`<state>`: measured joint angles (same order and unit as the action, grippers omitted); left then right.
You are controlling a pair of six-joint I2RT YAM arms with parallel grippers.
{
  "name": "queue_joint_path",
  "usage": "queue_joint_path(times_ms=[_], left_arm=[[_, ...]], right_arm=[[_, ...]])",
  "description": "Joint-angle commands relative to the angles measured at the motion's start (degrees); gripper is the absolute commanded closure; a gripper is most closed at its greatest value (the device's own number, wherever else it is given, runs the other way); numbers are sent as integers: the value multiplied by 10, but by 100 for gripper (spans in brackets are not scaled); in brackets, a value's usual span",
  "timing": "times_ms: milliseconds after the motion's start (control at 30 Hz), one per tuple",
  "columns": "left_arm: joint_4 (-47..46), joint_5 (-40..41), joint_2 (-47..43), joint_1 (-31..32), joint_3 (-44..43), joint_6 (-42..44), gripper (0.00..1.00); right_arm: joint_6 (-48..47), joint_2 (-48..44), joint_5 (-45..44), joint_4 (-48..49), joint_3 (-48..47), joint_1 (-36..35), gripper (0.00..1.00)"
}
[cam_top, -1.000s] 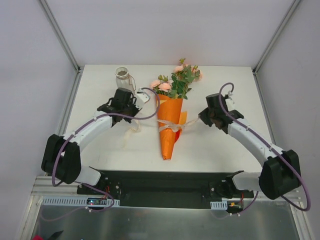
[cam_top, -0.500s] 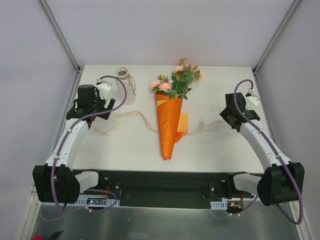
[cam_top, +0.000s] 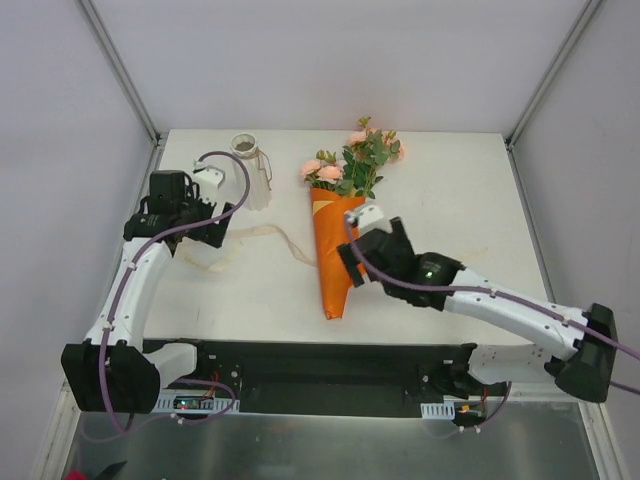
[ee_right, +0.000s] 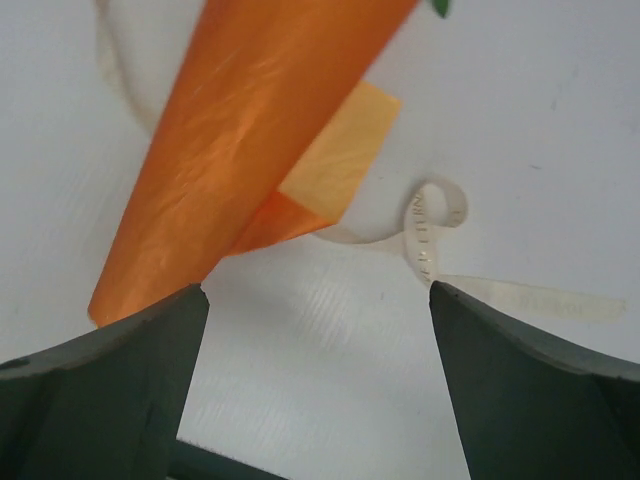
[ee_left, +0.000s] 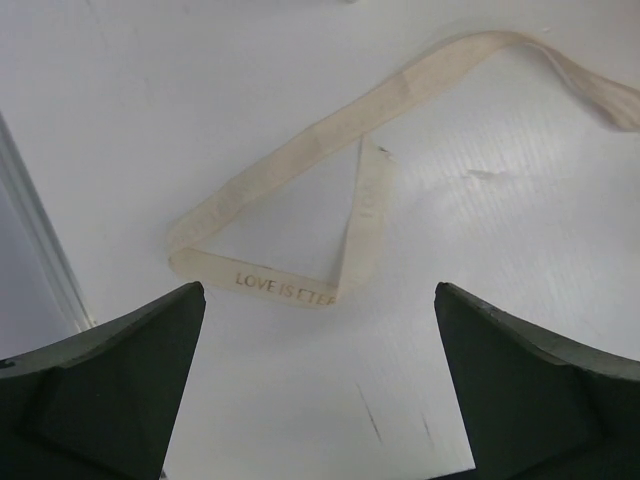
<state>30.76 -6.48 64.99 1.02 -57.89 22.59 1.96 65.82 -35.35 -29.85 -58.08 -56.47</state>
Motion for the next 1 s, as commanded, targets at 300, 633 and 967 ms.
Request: queue_joint_path(times_ms=[300,633,967], left_arm=[[73,-123,18,-7,-7,-58,1],[73,-107,20,-7,-1,-43,1],[73,-94,21,-7,-1,-34,1]], right_arm=[[-179,185,37,53,-12,-205,4],[-195,260,26,94,-1,-214,4],[-213,292,-70,154,27,-213,3]])
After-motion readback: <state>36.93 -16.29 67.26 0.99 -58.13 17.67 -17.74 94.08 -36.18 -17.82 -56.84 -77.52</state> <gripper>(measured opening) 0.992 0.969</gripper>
